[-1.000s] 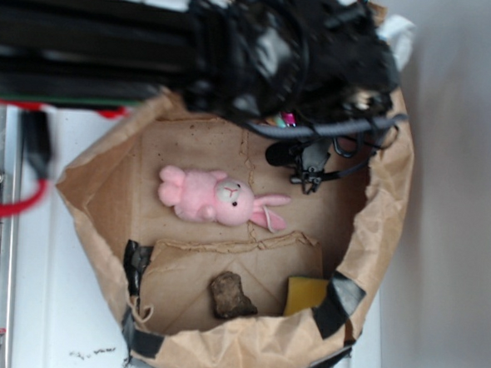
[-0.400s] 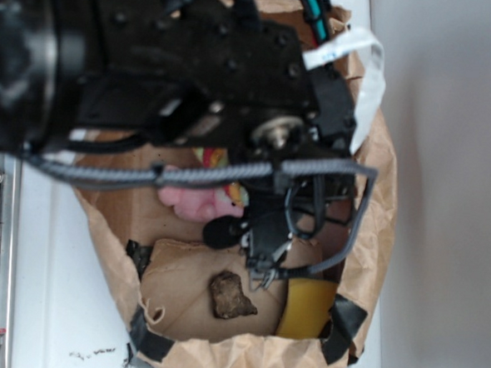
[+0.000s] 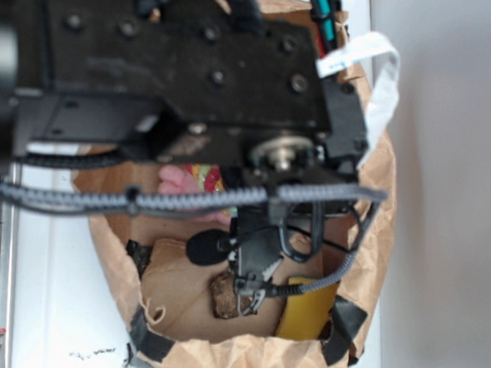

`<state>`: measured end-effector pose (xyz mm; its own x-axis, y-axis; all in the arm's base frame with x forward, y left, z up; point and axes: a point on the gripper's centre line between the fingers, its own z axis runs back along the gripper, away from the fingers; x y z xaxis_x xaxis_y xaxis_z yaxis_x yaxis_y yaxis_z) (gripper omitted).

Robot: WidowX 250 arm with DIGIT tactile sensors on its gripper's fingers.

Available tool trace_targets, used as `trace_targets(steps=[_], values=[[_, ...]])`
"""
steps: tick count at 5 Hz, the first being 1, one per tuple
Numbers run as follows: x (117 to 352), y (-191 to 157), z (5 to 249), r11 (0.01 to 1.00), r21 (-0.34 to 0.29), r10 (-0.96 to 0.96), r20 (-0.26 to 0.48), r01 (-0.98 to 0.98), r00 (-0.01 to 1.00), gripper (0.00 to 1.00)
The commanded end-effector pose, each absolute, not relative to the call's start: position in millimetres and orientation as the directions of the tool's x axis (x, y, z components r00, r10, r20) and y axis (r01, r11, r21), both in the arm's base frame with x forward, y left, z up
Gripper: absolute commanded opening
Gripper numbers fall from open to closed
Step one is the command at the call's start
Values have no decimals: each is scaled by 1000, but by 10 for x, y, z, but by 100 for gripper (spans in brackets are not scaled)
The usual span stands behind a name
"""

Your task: Grab the multicolored rope.

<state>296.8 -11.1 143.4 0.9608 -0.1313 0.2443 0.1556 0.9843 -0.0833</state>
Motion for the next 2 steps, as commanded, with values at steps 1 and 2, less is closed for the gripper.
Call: trace_targets(steps=[1, 2], values=[[2899, -173, 1910, 993, -13, -110, 316, 121, 942, 0], [2841, -138, 1995, 994, -23, -95, 302, 107, 949, 0]])
